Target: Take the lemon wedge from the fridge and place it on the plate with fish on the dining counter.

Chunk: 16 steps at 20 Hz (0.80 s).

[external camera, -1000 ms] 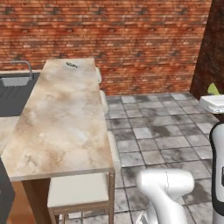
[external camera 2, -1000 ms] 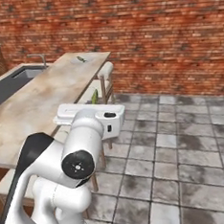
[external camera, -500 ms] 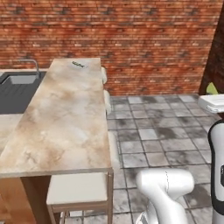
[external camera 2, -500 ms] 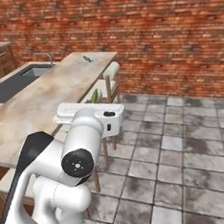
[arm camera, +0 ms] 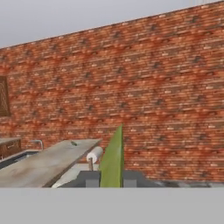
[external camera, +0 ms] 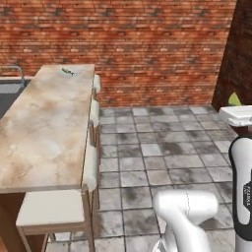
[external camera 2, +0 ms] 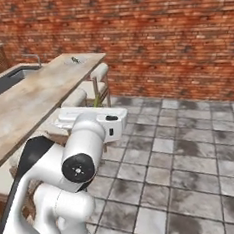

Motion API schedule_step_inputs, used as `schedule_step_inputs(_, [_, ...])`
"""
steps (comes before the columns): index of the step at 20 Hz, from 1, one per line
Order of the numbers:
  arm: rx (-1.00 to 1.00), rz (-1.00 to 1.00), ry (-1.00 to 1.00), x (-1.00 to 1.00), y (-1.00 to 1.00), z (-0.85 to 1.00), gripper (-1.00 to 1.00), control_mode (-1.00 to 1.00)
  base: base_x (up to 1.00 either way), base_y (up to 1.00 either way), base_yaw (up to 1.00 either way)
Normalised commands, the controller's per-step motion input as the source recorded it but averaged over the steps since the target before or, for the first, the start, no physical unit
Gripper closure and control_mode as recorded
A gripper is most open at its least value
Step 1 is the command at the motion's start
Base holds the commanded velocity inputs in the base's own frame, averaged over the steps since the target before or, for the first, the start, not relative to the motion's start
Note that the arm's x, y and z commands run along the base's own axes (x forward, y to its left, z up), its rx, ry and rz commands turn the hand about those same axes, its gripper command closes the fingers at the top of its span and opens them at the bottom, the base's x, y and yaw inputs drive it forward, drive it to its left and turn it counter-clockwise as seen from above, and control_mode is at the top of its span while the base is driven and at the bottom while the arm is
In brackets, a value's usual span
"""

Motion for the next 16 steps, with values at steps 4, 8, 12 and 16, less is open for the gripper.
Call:
schedule_step_inputs(4, [0.00,0.00,0.00,0.00,0.00,0.00,1.00,1.00,0.41,-0.91,0.10])
schedule_step_inputs(8, [0.00,0.00,0.00,0.00,0.00,0.00,1.00,1.00,1.00,-0.82,0.20])
schedule_step_inputs(12, [0.00,0.00,0.00,0.00,0.00,0.00,1.00,1.00,1.00,-0.54,0.31])
schedule_step_inputs(16, [0.00,0.00,0.00,0.00,0.00,0.00,1.00,1.00,1.00,-0.24,0.47])
